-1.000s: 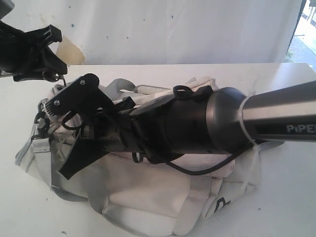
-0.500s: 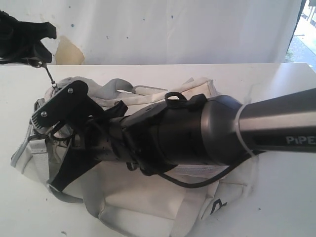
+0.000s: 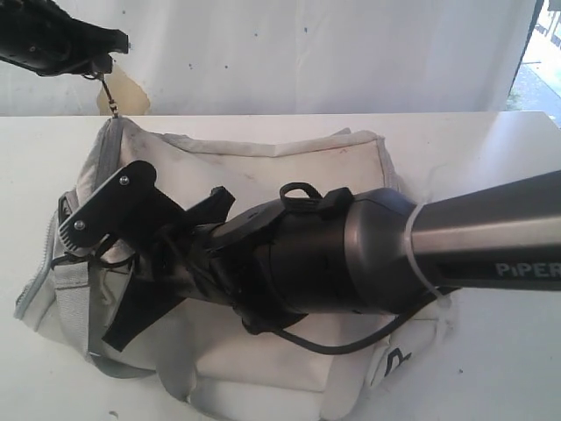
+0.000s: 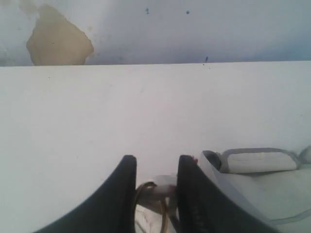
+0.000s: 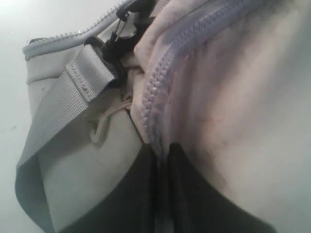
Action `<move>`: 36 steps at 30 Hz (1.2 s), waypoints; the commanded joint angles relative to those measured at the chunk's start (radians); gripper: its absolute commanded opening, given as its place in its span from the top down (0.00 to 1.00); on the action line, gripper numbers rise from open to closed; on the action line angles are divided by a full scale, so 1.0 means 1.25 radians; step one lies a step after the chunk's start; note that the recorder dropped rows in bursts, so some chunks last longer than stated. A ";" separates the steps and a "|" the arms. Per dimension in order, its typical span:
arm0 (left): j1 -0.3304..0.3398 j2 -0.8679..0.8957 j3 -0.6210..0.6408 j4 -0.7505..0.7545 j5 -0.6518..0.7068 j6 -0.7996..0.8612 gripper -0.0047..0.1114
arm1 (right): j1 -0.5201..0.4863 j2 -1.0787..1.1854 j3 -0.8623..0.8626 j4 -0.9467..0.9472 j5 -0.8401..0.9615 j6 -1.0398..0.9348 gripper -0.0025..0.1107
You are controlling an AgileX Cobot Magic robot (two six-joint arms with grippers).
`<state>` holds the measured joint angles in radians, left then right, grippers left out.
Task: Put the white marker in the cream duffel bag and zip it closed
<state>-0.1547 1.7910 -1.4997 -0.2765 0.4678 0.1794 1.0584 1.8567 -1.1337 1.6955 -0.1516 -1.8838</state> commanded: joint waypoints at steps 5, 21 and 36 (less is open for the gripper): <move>0.011 0.042 -0.077 0.019 -0.054 0.007 0.96 | 0.008 0.007 0.015 0.010 -0.020 0.000 0.98; 0.011 -0.001 -0.081 0.047 0.119 0.045 0.40 | 0.008 -0.043 -0.042 0.039 -0.115 0.161 0.40; 0.011 -0.133 -0.081 0.180 0.363 -0.108 0.74 | -0.137 -0.159 -0.081 0.039 0.017 0.161 0.53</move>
<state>-0.1420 1.6612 -1.5942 -0.0604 0.8633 0.0547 0.9297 1.6708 -1.2127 1.7488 -0.1584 -1.5842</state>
